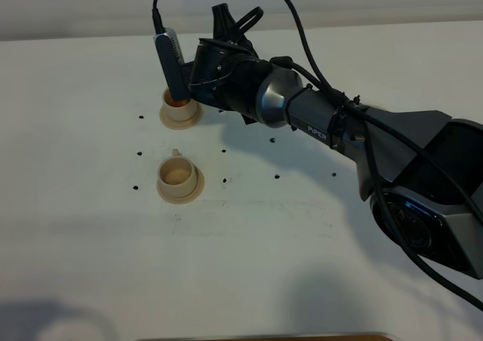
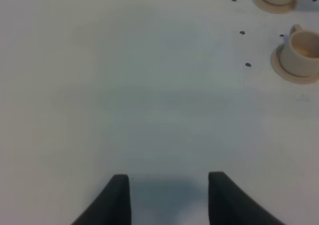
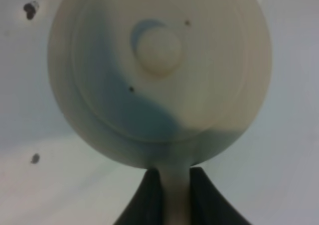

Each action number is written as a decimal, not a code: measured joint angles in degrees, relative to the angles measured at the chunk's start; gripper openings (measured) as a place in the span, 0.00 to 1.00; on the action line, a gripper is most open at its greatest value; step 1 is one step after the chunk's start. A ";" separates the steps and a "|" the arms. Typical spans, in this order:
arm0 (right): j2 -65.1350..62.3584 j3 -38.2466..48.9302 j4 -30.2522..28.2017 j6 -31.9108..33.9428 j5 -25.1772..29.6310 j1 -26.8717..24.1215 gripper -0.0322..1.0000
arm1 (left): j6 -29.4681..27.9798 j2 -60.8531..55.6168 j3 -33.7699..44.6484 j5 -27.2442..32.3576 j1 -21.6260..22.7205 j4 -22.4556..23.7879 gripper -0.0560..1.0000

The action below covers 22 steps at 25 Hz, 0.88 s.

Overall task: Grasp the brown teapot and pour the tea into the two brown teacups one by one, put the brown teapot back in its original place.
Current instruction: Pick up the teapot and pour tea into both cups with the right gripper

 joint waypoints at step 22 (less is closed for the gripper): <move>0.00 0.00 -1.00 -0.05 0.30 0.70 0.11 | 0.00 0.00 0.00 0.00 0.00 0.00 0.46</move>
